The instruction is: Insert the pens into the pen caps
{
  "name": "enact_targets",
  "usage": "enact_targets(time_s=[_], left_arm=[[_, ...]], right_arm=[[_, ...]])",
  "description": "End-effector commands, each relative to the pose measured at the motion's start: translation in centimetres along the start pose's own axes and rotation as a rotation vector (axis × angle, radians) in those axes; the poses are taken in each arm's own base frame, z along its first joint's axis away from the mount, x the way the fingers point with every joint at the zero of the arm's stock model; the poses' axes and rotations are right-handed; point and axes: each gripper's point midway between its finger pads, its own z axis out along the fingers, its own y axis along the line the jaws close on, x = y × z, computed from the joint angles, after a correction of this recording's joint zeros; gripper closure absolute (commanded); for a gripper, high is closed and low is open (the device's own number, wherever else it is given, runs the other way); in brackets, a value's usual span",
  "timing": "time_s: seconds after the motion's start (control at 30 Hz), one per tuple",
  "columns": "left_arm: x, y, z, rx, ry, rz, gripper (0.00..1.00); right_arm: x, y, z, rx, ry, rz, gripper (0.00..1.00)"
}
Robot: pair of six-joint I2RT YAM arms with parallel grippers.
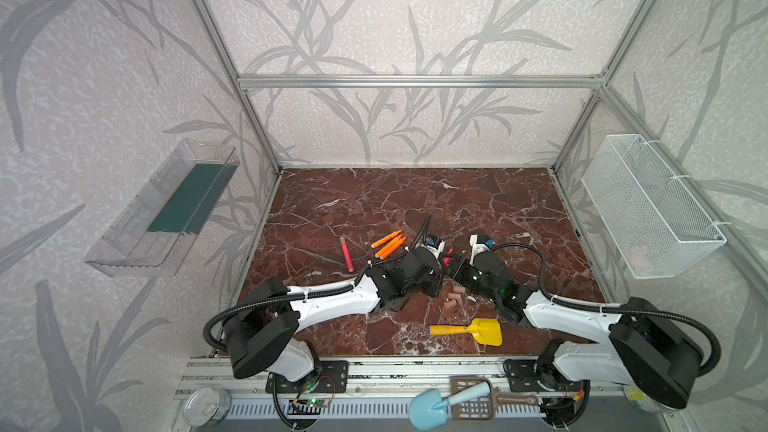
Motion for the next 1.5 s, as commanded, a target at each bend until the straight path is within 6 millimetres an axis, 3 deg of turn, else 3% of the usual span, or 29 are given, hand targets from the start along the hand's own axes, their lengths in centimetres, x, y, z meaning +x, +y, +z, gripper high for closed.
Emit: enact_targets(time_s=[0.0,0.5,0.77,0.97,1.33,1.47], left_arm=[[-0.7,-0.3,-0.6,0.02,-0.031,0.009,1.0],[-0.4,-0.5,-0.2,0.033,-0.022,0.015,1.0],[-0.1,-0.6,-0.2,0.04,-0.018,0.011,0.99],[-0.2,-0.5,0.0,0.035,-0.024,0.017,0.92],[-0.3,-0.4,0.7,0.026,-0.026,0.024,0.71],[-0.3,-0.4,1.0,0.024,-0.024,0.026,0.69]], right_arm=[[-1.0,2.0,0.3,-0.045,-0.026,-0.006,0.48],[-1.5,1.0,1.2,0.014,-0.051,-0.027,0.79],[-1.3,1.3,1.1,0.014,-0.023,-0.042,0.94],[-1.0,2.0,0.8,-0.014,-0.004,-0.04,1.0],[0.0,3.5,1.0,-0.086,0.039,-0.012,1.0],[0.3,4.0,0.8,-0.101,0.044,-0.015,1.0]])
